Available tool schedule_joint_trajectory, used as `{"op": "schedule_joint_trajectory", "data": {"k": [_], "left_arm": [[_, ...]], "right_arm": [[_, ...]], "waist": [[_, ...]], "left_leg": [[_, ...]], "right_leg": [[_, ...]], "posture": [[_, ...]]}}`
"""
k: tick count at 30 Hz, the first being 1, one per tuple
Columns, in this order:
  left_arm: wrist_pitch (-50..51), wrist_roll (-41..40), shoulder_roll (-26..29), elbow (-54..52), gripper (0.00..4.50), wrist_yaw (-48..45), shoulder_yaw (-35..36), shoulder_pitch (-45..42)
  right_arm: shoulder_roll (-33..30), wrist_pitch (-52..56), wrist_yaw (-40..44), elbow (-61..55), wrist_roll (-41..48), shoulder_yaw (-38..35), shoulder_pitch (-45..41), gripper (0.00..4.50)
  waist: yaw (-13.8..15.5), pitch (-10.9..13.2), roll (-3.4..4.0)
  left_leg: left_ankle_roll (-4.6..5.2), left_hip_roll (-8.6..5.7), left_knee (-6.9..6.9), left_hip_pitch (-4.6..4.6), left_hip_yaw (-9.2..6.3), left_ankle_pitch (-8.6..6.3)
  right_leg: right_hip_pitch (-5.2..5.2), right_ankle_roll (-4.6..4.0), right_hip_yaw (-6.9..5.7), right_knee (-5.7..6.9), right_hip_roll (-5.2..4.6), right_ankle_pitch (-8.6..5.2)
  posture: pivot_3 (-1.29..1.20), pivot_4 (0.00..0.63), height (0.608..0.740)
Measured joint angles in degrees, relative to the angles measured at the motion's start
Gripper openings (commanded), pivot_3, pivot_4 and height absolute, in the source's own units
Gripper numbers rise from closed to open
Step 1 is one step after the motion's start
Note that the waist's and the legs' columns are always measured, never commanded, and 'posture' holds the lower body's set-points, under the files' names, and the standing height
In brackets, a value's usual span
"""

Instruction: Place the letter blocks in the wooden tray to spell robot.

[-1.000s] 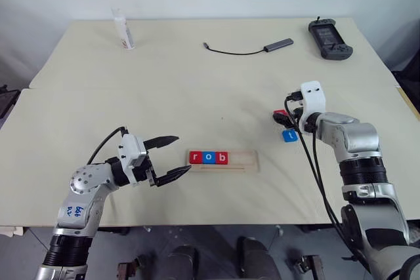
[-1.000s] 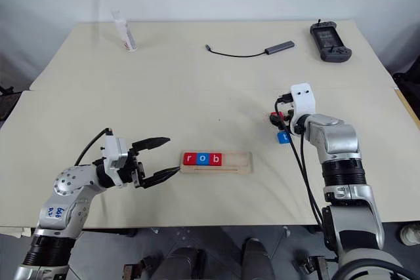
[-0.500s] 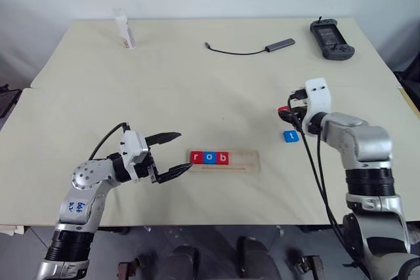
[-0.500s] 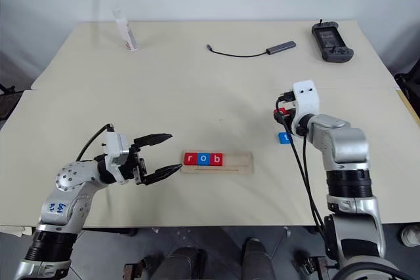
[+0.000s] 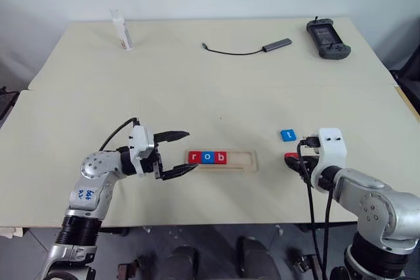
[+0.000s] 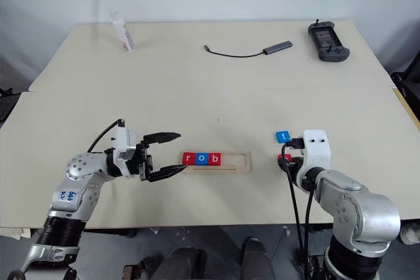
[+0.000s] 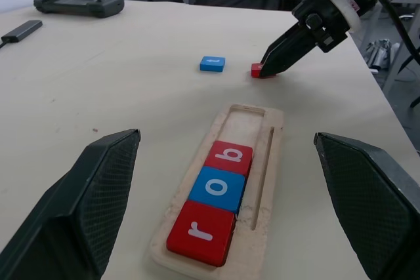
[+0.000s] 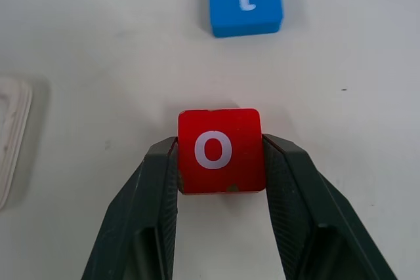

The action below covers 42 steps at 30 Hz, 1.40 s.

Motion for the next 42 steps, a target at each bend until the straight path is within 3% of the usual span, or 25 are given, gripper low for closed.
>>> {"op": "schedule_joint_trajectory", "data": {"k": [3,7,10,12,15,18,21,24,27,36,39,42], "left_arm": [[1.02,-0.09,0.41,-0.31,4.50,-1.56,-0.96,0.11],[2.15,-0.14,1.36,-0.70,4.50,-3.07,-1.03,0.49],[2.83,-0.28,2.48,-0.83,4.50,-4.02,-0.93,0.72],[3.09,-0.38,3.02,-0.85,4.50,-4.55,-0.67,1.24],[3.10,-0.39,3.12,-0.84,4.50,-5.03,-0.55,1.77],[3.09,-0.39,2.58,-1.12,4.50,-4.46,-0.60,1.81],[3.09,-0.38,2.48,-1.64,4.50,-3.79,-0.58,2.16],[3.08,-0.39,2.65,-2.95,4.50,-3.33,-0.32,3.11],[3.09,-0.36,2.96,-3.93,4.50,-2.89,0.02,4.39],[3.27,-0.23,3.28,-7.10,4.50,-2.01,-0.05,6.68],[3.28,-0.23,3.28,-7.61,4.50,-1.27,-0.03,6.96],[3.29,-0.22,3.28,-7.70,4.50,-0.64,0.02,7.36]], "right_arm": [[2.48,-1.84,-1.29,-0.65,-1.05,0.87,0.75,2.48],[0.35,-4.01,2.19,-0.62,1.03,1.91,1.03,3.78],[-8.91,-4.49,9.43,-0.56,5.17,-0.05,1.21,3.78],[-19.69,-9.91,16.22,2.35,6.82,-0.48,2.78,3.78],[-28.15,-19.20,24.01,8.07,7.08,-0.19,4.14,3.78],[-38.16,-38.17,40.86,18.76,6.55,5.49,4.15,3.78],[-42.94,-56.68,54.45,27.61,3.16,12.59,3.74,3.78],[-43.03,-73.06,62.77,38.93,-2.43,21.09,0.25,3.78],[-41.70,-81.71,66.45,48.22,-5.83,25.29,-5.73,3.78],[-37.42,-92.85,70.01,63.10,-10.10,29.88,-15.23,3.78],[-37.31,-94.05,71.47,65.33,-10.56,30.75,-16.61,3.19],[-37.31,-95.80,73.12,66.85,-10.70,31.61,-17.46,2.27]], "waist": [[-0.04,0.00,0.00],[0.00,0.00,0.01],[0.15,0.01,0.02],[0.37,0.01,0.02],[0.28,0.00,-0.01],[-0.12,0.01,-0.01],[-0.06,0.02,-0.03],[-0.12,0.03,-0.05],[-0.13,0.04,-0.03],[0.19,0.04,-0.03],[0.16,0.04,-0.02],[0.16,0.04,-0.02]], "left_leg": [[0.00,-0.02,0.02,0.00,0.00,0.00],[0.00,-0.02,0.00,0.00,0.00,0.00],[0.05,-0.06,-0.01,-0.03,-0.02,-0.02],[0.10,-0.09,0.00,-0.03,-0.03,-0.04],[0.11,-0.04,-0.01,-0.02,0.02,-0.05],[0.11,0.02,-0.02,0.05,0.18,-0.05],[0.10,0.07,-0.01,0.06,0.16,-0.06],[0.10,0.00,0.04,0.05,0.17,-0.06],[0.09,0.05,0.05,0.05,0.16,-0.05],[0.08,0.03,0.10,0.00,0.07,-0.06],[0.08,0.03,0.10,0.02,0.07,-0.06],[0.08,0.03,0.14,0.02,0.07,-0.06]], "right_leg": [[0.01,0.00,0.00,0.01,-0.01,0.00],[0.01,0.00,0.00,-0.01,-0.01,0.00],[0.04,0.00,-0.03,-0.08,-0.03,0.00],[0.11,0.01,-0.06,-0.17,-0.05,0.00],[0.12,0.01,-0.07,-0.19,-0.03,0.00],[0.12,0.02,-0.03,-0.19,0.01,0.01],[0.14,0.02,-0.05,-0.19,0.05,0.01],[0.11,0.03,-0.03,-0.20,-0.03,0.01],[0.09,0.03,-0.04,-0.36,-0.02,0.01],[0.12,0.03,-0.09,-0.41,-0.05,0.01],[0.12,0.03,-0.10,-0.40,-0.04,0.01],[0.16,0.03,-0.10,-0.40,-0.05,0.02]], "posture": [[0.00,0.150,0.740],[0.00,0.150,0.740],[0.00,0.150,0.740],[0.00,0.150,0.740],[0.00,0.150,0.740],[0.00,0.150,0.740],[0.00,0.150,0.740],[0.00,0.150,0.740],[0.00,0.150,0.740],[0.00,0.150,0.740],[0.00,0.150,0.740],[0.00,0.150,0.740]]}}
